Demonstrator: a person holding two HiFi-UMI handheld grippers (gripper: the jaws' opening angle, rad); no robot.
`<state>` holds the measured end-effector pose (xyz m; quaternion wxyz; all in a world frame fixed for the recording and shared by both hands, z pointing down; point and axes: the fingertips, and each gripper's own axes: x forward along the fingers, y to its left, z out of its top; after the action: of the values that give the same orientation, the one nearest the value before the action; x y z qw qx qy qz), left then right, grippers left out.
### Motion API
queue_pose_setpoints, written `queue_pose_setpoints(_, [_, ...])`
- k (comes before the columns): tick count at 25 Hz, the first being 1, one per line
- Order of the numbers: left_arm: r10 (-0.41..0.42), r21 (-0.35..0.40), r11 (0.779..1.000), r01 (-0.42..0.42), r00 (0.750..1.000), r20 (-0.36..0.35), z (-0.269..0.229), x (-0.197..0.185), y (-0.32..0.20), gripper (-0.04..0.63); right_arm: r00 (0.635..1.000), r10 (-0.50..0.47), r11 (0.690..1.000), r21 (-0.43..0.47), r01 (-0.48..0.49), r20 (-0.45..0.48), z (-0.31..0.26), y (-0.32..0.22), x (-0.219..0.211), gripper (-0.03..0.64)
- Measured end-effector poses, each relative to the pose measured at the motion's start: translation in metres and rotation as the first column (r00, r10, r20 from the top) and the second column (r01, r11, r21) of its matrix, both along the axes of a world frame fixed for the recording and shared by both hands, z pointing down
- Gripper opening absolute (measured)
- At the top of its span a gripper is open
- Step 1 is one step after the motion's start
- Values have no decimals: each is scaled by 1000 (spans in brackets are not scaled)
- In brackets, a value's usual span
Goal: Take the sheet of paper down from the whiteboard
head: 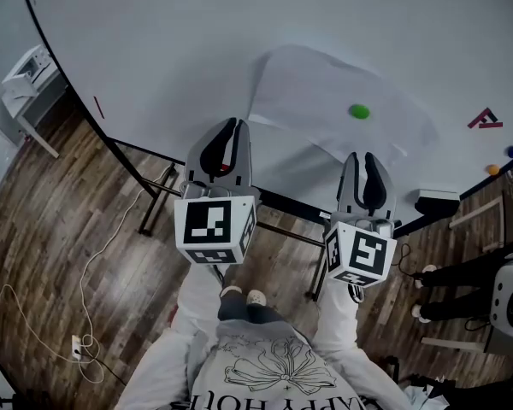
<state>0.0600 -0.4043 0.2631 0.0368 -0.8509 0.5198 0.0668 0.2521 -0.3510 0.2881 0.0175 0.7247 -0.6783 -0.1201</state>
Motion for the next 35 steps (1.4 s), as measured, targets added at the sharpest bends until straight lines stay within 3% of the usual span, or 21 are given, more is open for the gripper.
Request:
queue_pose_setpoints(6, [56, 14, 998, -56, 998, 18, -7, 4, -23, 15, 999, 49, 999, 2, -49, -11, -6, -12, 0, 89])
queue_pose_setpoints(9, [107, 26, 994, -107, 994, 28, -14, 11, -33, 69, 997, 77, 997, 14, -77, -18, -13, -19, -1, 94])
queue_pose_setpoints(16, [211, 67, 974, -216, 975, 70, -30, 27, -50, 123, 993, 108, 994, 31, -107, -39, -25, -34, -6, 123])
queue_pose_setpoints(22, [299, 76, 949, -307, 949, 103, -37, 42, -54, 124, 991, 124, 991, 48, -121, -57, -36, -39, -8, 138])
queue_pose_setpoints(35, [343, 67, 934, -352, 932, 117, -43, 61, -60, 123, 987, 151, 988, 45, -149, -62, -41, -61, -2, 163])
